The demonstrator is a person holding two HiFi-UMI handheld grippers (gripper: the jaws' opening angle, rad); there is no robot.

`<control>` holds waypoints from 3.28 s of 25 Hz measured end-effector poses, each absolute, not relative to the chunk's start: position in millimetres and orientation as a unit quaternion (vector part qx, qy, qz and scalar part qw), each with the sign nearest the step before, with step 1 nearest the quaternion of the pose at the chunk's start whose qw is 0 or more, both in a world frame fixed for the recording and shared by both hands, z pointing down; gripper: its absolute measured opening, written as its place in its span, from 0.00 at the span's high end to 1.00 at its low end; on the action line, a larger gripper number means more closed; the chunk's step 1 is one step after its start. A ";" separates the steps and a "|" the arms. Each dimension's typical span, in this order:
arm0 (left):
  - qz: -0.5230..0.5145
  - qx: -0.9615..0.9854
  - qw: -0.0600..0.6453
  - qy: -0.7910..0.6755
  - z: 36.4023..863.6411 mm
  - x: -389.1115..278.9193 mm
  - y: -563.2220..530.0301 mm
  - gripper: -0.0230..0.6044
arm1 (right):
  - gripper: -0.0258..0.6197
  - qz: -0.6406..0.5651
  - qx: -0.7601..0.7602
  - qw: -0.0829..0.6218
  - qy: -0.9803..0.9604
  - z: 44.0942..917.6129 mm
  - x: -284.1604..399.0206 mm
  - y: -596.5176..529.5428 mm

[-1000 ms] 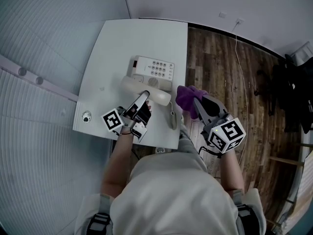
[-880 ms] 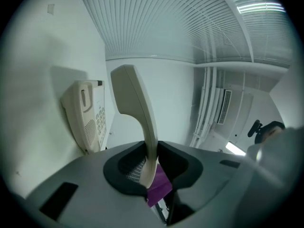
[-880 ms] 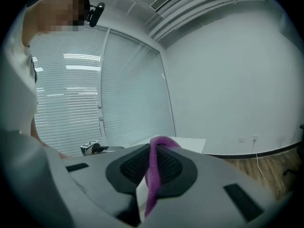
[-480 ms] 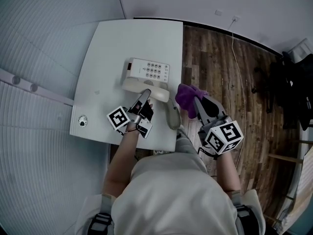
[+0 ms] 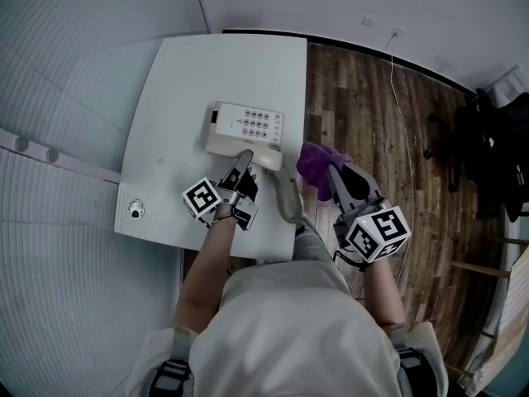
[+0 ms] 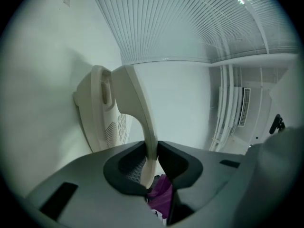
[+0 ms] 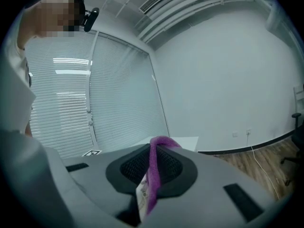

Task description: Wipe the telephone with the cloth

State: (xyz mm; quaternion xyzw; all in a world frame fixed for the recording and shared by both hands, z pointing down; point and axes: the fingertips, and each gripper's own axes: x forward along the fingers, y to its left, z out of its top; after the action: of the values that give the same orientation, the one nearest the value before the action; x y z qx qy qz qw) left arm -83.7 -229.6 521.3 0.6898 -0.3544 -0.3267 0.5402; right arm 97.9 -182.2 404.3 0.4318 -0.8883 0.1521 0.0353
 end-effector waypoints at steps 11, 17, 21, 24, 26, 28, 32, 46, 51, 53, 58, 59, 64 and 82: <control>-0.309 0.665 0.556 -0.392 549.5 -90.7 -243.4 0.81 | 0.89 0.180 0.435 0.017 -0.882 410.3 106.8 -199.3; -0.286 0.654 0.558 -0.424 564.8 -91.3 -249.6 0.81 | 0.89 0.184 0.432 0.018 -0.883 412.4 106.2 -204.8; -0.291 0.651 0.555 -0.429 565.4 -93.0 -252.8 0.81 | 0.89 0.190 0.428 0.016 -0.884 414.9 104.4 -206.5; -0.298 0.649 0.552 -0.431 565.0 -93.3 -254.0 0.81 | 0.89 0.191 0.426 0.015 -0.884 415.5 103.6 -208.2; -0.304 0.648 0.552 -0.428 563.6 -93.2 -255.0 0.81 | 0.89 0.191 0.424 0.014 -0.885 414.5 102.5 -208.9; -0.305 0.649 0.552 -0.426 562.3 -92.7 -256.7 0.81 | 0.89 0.191 0.423 0.013 -0.886 413.7 101.7 -209.4; -0.303 0.650 0.551 -0.426 562.6 -91.9 -258.6 0.82 | 0.89 0.194 0.422 0.011 -0.886 415.0 99.5 -209.5; -0.268 0.654 0.552 -0.442 566.2 -91.4 -253.2 0.81 | 0.89 0.197 0.410 0.005 -0.891 413.3 91.1 -207.6; -0.283 0.653 0.553 -0.434 560.1 -94.0 -251.8 0.77 | 0.89 0.196 0.406 0.003 -0.893 410.7 89.7 -202.8; -0.281 0.655 0.551 -0.434 557.9 -94.1 -249.8 0.71 | 0.89 0.196 0.406 0.002 -0.893 410.1 90.4 -200.6; -0.281 0.649 0.555 -0.438 558.1 -97.0 -244.2 0.67 | 0.89 0.194 0.405 0.000 -0.894 407.6 90.3 -196.4; -0.282 0.648 0.555 -0.439 557.9 -97.9 -242.4 0.66 | 0.89 0.192 0.404 0.000 -0.894 406.7 89.9 -195.3; -0.291 0.645 0.555 -0.437 552.9 -103.4 -233.2 0.66 | 0.89 0.190 0.407 -0.004 -0.893 403.3 89.0 -189.4; -0.210 0.668 0.525 -0.484 535.8 -126.1 -171.4 0.89 | 0.89 0.177 0.415 0.002 -0.892 403.2 57.7 -142.8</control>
State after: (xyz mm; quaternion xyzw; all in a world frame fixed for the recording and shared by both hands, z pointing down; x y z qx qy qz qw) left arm -126.1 -171.4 535.8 0.6680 -0.4842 -0.2101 0.5245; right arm 57.7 -142.8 403.2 0.4150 -0.8925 0.1769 0.0025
